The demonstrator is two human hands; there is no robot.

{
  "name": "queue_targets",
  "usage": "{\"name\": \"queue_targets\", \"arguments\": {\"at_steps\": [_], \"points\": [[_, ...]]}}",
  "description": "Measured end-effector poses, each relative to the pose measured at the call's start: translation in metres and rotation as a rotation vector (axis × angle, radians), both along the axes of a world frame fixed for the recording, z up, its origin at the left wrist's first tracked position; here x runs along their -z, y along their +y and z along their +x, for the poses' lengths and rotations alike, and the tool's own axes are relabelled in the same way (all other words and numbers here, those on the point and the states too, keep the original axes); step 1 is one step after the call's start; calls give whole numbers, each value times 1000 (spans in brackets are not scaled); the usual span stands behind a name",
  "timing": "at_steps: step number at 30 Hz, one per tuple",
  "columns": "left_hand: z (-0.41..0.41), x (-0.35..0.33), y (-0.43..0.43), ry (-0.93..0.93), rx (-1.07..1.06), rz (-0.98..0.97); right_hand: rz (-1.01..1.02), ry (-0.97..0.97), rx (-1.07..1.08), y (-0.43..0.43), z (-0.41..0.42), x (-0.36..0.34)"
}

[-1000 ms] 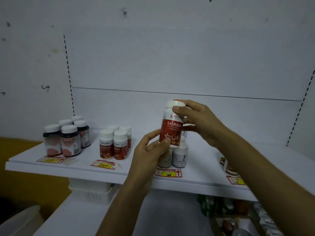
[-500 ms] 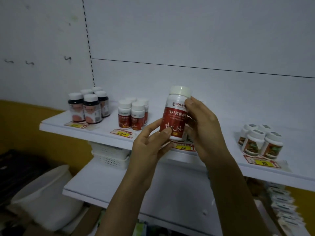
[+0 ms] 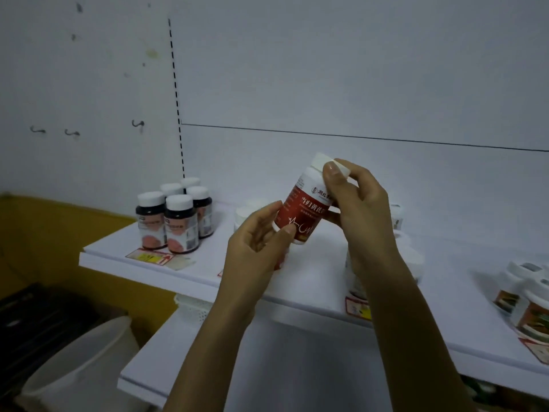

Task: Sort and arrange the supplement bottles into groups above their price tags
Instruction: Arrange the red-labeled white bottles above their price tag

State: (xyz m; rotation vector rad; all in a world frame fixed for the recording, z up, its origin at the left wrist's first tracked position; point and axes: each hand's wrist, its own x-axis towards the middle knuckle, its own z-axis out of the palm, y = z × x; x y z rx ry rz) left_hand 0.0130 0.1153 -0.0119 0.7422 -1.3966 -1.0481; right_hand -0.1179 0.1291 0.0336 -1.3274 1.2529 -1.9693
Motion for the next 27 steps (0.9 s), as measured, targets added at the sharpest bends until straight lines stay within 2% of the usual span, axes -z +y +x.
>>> {"name": "queue_targets", "arguments": {"at_steps": [3,6,10,15,21,27], "points": [[11,-11,-47,-59,-98,-76,-28,11,47,-41,7,-23],[27,-18,-99,-43,-134,-109,-20,73,71,-92,12,-48],[38,-10,-157,-41,-99,1,103,217,92,-164,13,-64],[41,12,-203,-10,-8,184,318,394,65,-230,12,-47],[39,32,-232,-21,61,310,587,599,-13,-253,0,-23],[31,40,-237,-142,165,307,803,743,-231,-247,-7,-10]]}}
